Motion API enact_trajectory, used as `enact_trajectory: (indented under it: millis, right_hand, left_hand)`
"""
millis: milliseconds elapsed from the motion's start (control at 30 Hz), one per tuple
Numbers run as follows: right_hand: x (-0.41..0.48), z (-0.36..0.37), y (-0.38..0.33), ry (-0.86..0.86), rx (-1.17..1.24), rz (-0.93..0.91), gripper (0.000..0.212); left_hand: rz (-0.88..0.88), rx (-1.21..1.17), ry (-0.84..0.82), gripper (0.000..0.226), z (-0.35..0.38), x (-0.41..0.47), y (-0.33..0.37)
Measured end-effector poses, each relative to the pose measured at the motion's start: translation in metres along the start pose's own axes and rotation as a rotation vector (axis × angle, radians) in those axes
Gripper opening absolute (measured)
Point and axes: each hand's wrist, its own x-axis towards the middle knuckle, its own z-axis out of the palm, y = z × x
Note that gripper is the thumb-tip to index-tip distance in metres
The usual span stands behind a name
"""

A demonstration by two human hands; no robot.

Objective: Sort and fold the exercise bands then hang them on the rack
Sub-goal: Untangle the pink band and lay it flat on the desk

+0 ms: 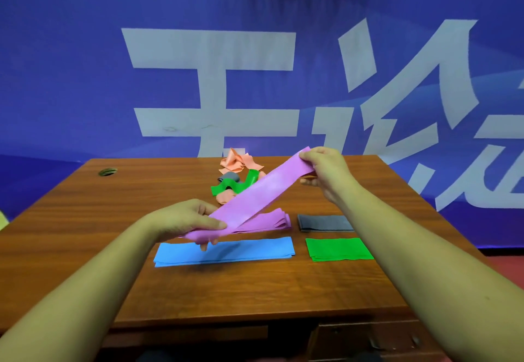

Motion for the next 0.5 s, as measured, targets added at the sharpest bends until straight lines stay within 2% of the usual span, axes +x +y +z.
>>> enact_trajectory:
  millis: [133, 267, 367, 500]
  right_hand:
    - [0.002, -0.007, 0.01, 0.023, -0.176, -0.04, 0.011]
    - [0.001, -0.006, 0.026, -0.004, -0.147, -0.003, 0.011]
    - [-0.002, -0.005, 0.038, -0.008, -0.138, 0.052, 0.012]
    - [-0.001, -0.001, 0.053, -0.035, -0.129, 0.158, 0.011]
  left_hand:
    - [-0.006, -0.208, 0.155, 0.018, -0.011, -0.006, -0.03]
    - [0.013, -0.348, 0.381, 0.023, -0.019, -0.004, -0.054]
    - [0.02, -0.397, 0.556, 0.012, -0.022, -0.003, -0.06]
    - [0.045, -0.405, 0.645, 0.007, -0.027, -0.001, -0.068]
